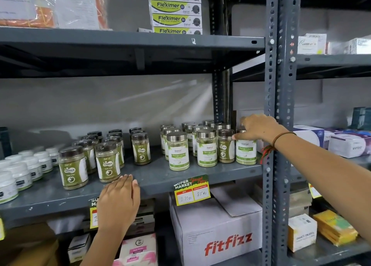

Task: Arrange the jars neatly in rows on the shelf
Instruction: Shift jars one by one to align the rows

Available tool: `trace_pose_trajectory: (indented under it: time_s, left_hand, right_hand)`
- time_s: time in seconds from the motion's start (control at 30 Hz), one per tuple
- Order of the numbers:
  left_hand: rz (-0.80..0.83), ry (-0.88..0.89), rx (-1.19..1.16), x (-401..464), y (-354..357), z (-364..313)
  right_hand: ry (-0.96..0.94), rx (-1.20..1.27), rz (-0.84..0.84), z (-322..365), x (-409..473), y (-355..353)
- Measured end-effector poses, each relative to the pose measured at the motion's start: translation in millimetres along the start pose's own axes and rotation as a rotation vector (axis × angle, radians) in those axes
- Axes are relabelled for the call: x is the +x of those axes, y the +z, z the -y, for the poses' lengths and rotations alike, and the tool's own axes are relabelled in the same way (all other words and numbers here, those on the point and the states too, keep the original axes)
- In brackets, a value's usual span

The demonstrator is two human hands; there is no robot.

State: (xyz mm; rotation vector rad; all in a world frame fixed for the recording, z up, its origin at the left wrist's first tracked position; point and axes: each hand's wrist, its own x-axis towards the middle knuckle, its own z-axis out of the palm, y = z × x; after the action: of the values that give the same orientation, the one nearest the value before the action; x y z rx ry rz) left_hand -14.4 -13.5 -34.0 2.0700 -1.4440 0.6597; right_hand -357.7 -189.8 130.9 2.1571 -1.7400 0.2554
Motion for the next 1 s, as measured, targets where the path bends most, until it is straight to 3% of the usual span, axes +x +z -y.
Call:
trace_pose_trajectory:
  time_s: [0.1, 0.17, 0.23, 0.3, 0.43, 0.73, 1.0]
  left_hand:
    - [0.000, -0.006, -0.004, 0.4, 0.1, -0.5]
    - [0.005, -0.007, -0.006, 0.8, 0.3, -0.8]
    - [0.005, -0.007, -0.008, 1.3, 1.2, -0.3]
    - [0.002, -0.007, -0.012, 1.3, 2.6, 0.4]
    - [-0.004, -0.006, -0.008, 2.1, 5.6, 3.0]
    - [0.008, 0.012, 0.003, 2.0, 3.3, 4.4]
    - [0.019, 0.030, 0.026, 0.5, -1.4, 3.9]
  right_hand:
    - [-0.061, -0.073, -0.251, 6.5, 0.1, -1.1]
    - [-0.141, -0.056, -0.324, 11.8, 4.2, -2.5]
    - [-0.209, 0.050, -0.228, 16.5, 9.7, -2.7]
    - [-0.225, 0.153, -0.022, 19.9, 16.7, -0.8]
    - [-0.228, 0.139, 0.207, 25.5, 28.9, 6.6]
    - [-0.176, 0.253, 0.146, 28.4, 36.8, 3.9]
    - [-0.159, 0.403, -0.062, 29.1, 29.6, -31.5]
